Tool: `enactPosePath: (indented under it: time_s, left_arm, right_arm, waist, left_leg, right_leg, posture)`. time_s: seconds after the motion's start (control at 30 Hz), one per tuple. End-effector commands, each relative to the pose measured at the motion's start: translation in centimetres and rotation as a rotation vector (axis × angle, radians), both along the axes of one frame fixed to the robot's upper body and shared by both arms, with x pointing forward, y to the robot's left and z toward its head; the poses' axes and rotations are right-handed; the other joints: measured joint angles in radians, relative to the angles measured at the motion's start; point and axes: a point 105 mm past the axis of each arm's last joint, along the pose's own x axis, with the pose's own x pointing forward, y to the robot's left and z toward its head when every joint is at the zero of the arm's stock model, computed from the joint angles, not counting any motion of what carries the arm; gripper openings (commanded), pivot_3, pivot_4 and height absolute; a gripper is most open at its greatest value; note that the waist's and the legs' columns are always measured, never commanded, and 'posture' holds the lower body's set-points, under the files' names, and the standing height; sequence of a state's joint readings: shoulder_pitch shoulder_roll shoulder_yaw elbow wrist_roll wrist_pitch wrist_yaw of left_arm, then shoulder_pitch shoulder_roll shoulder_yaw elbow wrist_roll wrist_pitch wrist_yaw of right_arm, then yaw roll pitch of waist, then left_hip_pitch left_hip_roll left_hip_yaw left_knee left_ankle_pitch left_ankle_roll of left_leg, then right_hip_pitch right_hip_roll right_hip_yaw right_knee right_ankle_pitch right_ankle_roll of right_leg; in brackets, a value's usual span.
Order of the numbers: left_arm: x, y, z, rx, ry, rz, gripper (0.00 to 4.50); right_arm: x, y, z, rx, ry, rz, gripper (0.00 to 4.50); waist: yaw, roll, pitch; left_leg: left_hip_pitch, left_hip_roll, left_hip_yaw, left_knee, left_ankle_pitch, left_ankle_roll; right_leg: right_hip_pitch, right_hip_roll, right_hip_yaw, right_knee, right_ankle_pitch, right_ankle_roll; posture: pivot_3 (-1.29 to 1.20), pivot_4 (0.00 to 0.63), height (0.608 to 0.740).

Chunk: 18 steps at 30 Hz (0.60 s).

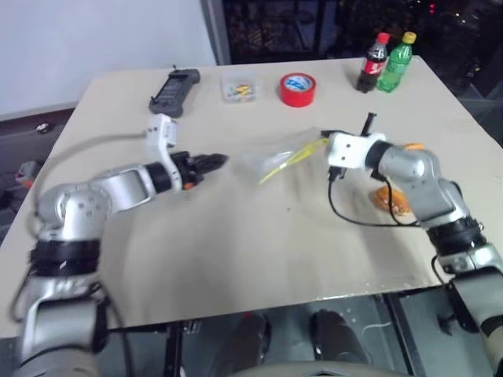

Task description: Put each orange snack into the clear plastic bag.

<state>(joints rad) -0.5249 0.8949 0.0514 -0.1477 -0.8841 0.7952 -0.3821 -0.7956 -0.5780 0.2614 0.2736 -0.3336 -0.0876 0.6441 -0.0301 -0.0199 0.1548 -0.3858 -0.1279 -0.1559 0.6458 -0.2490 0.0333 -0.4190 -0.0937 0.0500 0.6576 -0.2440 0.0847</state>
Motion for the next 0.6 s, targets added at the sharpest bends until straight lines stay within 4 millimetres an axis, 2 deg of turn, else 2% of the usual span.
enactPosePath:
  time_s: [0.03,0.13,0.23,0.3,0.6]
  left_arm:
    - [-2.0,-3.1,3.6,0.230,-0.366,-0.090,2.01]
    - [-4.1,-5.7,3.4,0.271,-0.437,-0.177,2.01]
    - [-4.3,-7.0,1.8,0.341,-0.440,-0.181,2.01]
    - [-4.1,-7.6,0.9,0.387,-0.439,-0.167,2.01]
    - [-3.2,-8.5,-0.4,0.456,-0.461,-0.143,2.01]
  right_arm:
    - [0.6,0.6,1.4,0.033,-0.001,0.003,0.00]
    - [0.8,1.2,1.5,0.031,0.004,0.007,0.00]
    - [0.8,2.0,1.5,0.031,0.009,0.021,0.00]
    - [0.7,2.4,1.6,0.034,0.012,0.026,0.00]
    - [0.2,3.7,2.2,0.045,-0.004,0.049,0.00]
  waist:
    - [0.003,0.000,0.000]
    - [0.004,0.000,0.000]
    - [0.004,0.000,0.000]
    - [0.004,0.000,0.000]
    - [-0.005,0.000,0.000]
  left_leg:
    - [0.000,0.000,0.000,-0.001,0.000,0.000]
    - [-0.003,0.000,0.000,-0.003,0.000,0.000]
    - [-0.011,0.000,0.000,-0.001,0.000,0.000]
    - [-0.013,0.000,0.000,0.001,0.000,0.000]
    - [-0.013,0.000,0.001,0.003,0.000,0.000]
  right_leg:
    - [0.000,0.000,0.000,-0.001,0.000,0.000]
    - [-0.003,-0.002,0.000,-0.003,0.000,0.000]
    - [-0.011,-0.001,0.000,0.000,0.000,0.000]
    - [-0.013,0.000,0.000,0.002,0.000,0.000]
    - [-0.013,0.001,0.001,0.004,0.000,0.000]
  posture:
    - [0.00,0.150,0.740]
    - [0.00,0.150,0.740]
    - [0.00,0.150,0.740]
    - [0.00,0.150,0.740]
    - [0.00,0.150,0.740]
